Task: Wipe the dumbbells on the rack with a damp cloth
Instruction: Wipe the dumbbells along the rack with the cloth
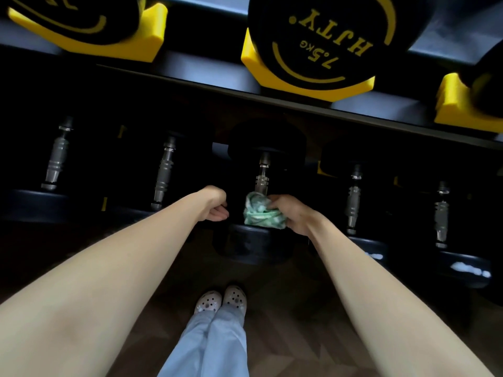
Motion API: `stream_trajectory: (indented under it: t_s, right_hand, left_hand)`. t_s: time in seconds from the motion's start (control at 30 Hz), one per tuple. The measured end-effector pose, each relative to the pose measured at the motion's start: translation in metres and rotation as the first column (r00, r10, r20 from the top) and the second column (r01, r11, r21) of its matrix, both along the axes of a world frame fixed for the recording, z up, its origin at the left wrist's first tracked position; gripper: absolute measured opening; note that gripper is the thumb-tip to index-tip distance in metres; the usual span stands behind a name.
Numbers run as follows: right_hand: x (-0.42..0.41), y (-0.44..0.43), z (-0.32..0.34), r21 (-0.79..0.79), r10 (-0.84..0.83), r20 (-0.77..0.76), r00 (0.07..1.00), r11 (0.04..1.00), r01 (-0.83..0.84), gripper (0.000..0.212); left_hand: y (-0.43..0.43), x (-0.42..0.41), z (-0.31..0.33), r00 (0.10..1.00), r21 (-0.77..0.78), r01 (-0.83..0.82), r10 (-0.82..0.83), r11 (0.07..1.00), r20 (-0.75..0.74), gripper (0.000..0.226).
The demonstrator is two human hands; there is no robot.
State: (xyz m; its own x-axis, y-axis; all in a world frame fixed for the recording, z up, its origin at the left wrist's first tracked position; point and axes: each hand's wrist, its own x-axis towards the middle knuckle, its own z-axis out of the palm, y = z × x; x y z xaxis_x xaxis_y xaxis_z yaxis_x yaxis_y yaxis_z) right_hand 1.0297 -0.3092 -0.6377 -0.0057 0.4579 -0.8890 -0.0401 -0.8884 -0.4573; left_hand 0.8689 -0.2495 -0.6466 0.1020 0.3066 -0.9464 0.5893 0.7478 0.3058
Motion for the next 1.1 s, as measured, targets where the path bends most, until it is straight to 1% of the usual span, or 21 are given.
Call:
stream_trajectory:
  t_s: [0.03, 0.1, 0.17, 0.2, 0.23, 0.3, 0.33, 0.4, 0.47, 0.57, 0.63, 0.67, 0.7, 0.73, 0.77, 0.8, 0.87, 0.9, 1.0, 1.1]
  right_hand:
    - [-0.001, 0.002, 0.001, -0.027, -0.07, -0.108, 0.992, 0.997, 0.068, 0.025]
    - [-0.004, 0.005, 0.005, -0.071, -0.24, -0.293, 0.925, 0.971, 0.229, 0.021]
    - [-0.002, 0.006, 0.002, -0.092, -0.417, -0.387, 0.822, 0.905, 0.416, 0.029]
    - [0.0, 0.008, -0.002, -0.098, -0.509, -0.39, 0.767, 0.852, 0.515, 0.034]
    - [0.004, 0.01, -0.008, -0.09, -0.601, -0.35, 0.719, 0.785, 0.613, 0.037]
    - [0.013, 0.013, -0.019, -0.06, -0.744, -0.265, 0.614, 0.648, 0.759, 0.035]
    - [0.017, 0.014, -0.024, -0.042, -0.781, -0.257, 0.569, 0.597, 0.801, 0.033]
    - [0.02, 0.017, -0.033, 0.002, -0.826, -0.247, 0.507, 0.522, 0.853, 0.029]
    - [0.016, 0.021, -0.04, 0.042, -0.838, -0.214, 0.501, 0.505, 0.862, 0.025]
    - [0.002, 0.033, -0.048, 0.102, -0.816, -0.121, 0.566, 0.557, 0.824, 0.008]
    - [-0.004, 0.041, -0.051, 0.137, -0.803, -0.067, 0.593, 0.581, 0.802, 0.025]
    - [-0.007, 0.044, -0.052, 0.157, -0.797, -0.066, 0.601, 0.586, 0.795, 0.03]
    - [-0.01, 0.046, -0.053, 0.183, -0.772, -0.051, 0.633, 0.616, 0.766, 0.033]
    - [-0.013, 0.046, -0.055, 0.214, -0.714, -0.01, 0.7, 0.683, 0.699, 0.036]
    - [-0.014, 0.045, -0.059, 0.245, -0.623, 0.075, 0.779, 0.768, 0.591, 0.039]
    - [-0.015, 0.043, -0.06, 0.258, -0.522, 0.157, 0.838, 0.841, 0.476, 0.042]
    - [-0.014, 0.032, -0.059, 0.223, -0.367, 0.239, 0.899, 0.922, 0.317, 0.049]
    - [-0.01, 0.026, -0.056, 0.189, -0.297, 0.249, 0.922, 0.948, 0.255, 0.052]
    - [-0.005, 0.005, -0.048, 0.084, -0.017, 0.274, 0.962, 0.996, -0.006, 0.058]
    - [-0.006, -0.001, -0.047, 0.041, 0.205, 0.325, 0.923, 0.972, -0.23, 0.066]
  left_hand:
    - [0.0, 0.0, 0.001, 1.0, 0.004, -0.004, 0.004, 1.0, 0.0, 0.027]
    - [0.003, -0.001, 0.003, 1.0, 0.02, -0.01, 0.01, 1.0, 0.002, 0.025]
    - [0.006, -0.001, 0.0, 1.0, 0.031, -0.001, 0.0, 1.0, 0.011, 0.033]
    - [0.007, -0.001, -0.002, 1.0, 0.032, 0.007, -0.008, 0.999, 0.011, 0.038]
    - [0.009, 0.0, -0.003, 1.0, 0.033, 0.01, -0.01, 0.999, 0.015, 0.04]
    - [0.01, 0.001, -0.004, 1.0, 0.028, -0.002, 0.001, 1.0, 0.023, 0.041]
    - [0.01, 0.002, -0.006, 1.0, 0.022, -0.006, 0.006, 1.0, 0.028, 0.04]
    - [0.009, 0.002, -0.008, 0.999, 0.016, -0.002, 0.001, 1.0, 0.035, 0.04]
    - [0.006, 0.002, -0.012, 1.0, 0.021, 0.01, -0.01, 1.0, 0.029, 0.039]
    - [0.005, 0.001, -0.015, 0.999, 0.041, 0.025, -0.026, 0.999, 0.025, 0.038]
    - [0.006, 0.0, -0.018, 0.999, 0.042, 0.035, -0.036, 0.999, 0.025, 0.039]
    - [0.006, -0.001, -0.02, 0.999, 0.036, 0.038, -0.039, 0.999, 0.026, 0.039]
    - [0.007, -0.001, -0.022, 0.999, 0.029, 0.042, -0.042, 0.999, 0.028, 0.039]
    - [0.008, -0.002, -0.023, 0.999, 0.021, 0.044, -0.044, 0.999, 0.029, 0.039]
    - [0.008, -0.002, -0.025, 0.998, 0.015, 0.045, -0.045, 0.999, 0.032, 0.038]
    - [0.008, -0.002, -0.026, 0.998, 0.01, 0.045, -0.045, 0.999, 0.034, 0.037]
    - [0.007, -0.002, -0.027, 0.999, 0.004, 0.044, -0.044, 0.999, 0.019, 0.028]
    - [0.006, -0.001, -0.027, 0.999, 0.002, 0.051, -0.051, 0.999, 0.002, 0.025]
    - [0.004, 0.002, -0.03, 0.997, 0.024, 0.067, -0.066, 0.997, -0.05, 0.03]
    - [0.003, 0.008, -0.028, 0.992, 0.028, 0.096, -0.093, 0.995, -0.082, 0.027]
